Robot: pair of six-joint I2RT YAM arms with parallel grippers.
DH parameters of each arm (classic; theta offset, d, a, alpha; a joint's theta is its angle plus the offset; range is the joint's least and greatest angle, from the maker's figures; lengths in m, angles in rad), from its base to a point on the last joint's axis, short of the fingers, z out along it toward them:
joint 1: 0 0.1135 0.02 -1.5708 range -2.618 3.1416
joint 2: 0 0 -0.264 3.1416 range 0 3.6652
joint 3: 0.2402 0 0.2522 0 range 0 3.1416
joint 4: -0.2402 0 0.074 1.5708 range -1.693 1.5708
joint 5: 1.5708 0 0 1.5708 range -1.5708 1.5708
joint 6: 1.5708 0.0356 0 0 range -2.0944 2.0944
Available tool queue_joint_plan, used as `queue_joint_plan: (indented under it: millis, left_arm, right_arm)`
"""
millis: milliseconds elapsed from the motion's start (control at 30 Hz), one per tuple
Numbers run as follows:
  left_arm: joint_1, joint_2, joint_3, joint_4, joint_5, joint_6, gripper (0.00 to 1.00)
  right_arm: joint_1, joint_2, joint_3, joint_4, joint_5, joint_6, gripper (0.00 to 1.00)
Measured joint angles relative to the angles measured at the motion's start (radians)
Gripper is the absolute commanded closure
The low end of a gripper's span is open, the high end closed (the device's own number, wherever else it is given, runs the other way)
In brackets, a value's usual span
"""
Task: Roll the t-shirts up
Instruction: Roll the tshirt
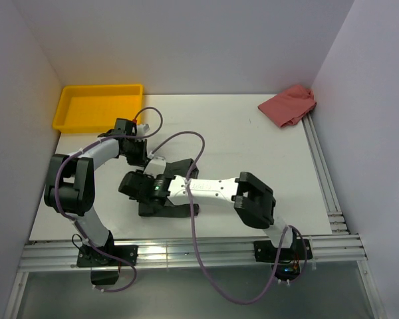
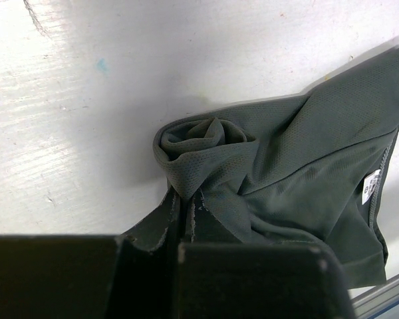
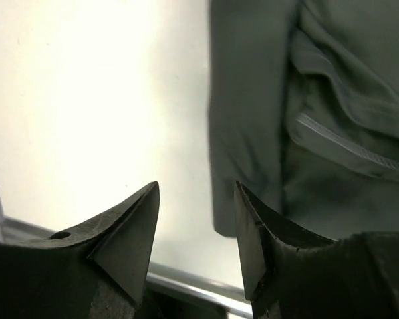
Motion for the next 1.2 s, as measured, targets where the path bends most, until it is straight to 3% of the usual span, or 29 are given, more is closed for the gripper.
queue_joint_plan:
  millis: [367, 1033, 1133, 1200]
  left_arm:
    - [-0.006, 0.0, 0.0, 0.0, -0.007, 0.0, 1.0]
    - [-0.01, 0.0, 0.0, -0.005, -0.006, 0.0, 0.95]
    - [-0.01, 0.0, 0.0, -0.005, -0.006, 0.0, 0.92]
    - [-0.01, 0.0, 0.0, -0.005, -0.007, 0.0, 0.88]
  right_arm:
    - [-0.003, 0.369, 0.461, -0.316, 0.092, -0.083, 0.43]
    - [0.003, 0.383, 0.46, -0.439, 0.094, -0.106, 0.44]
    - [0.003, 0.383, 0.46, -0.438, 0.089, -0.111, 0.46]
    - [0.003, 0.383, 0.451, -0.427, 0.082, -0.116, 0.52]
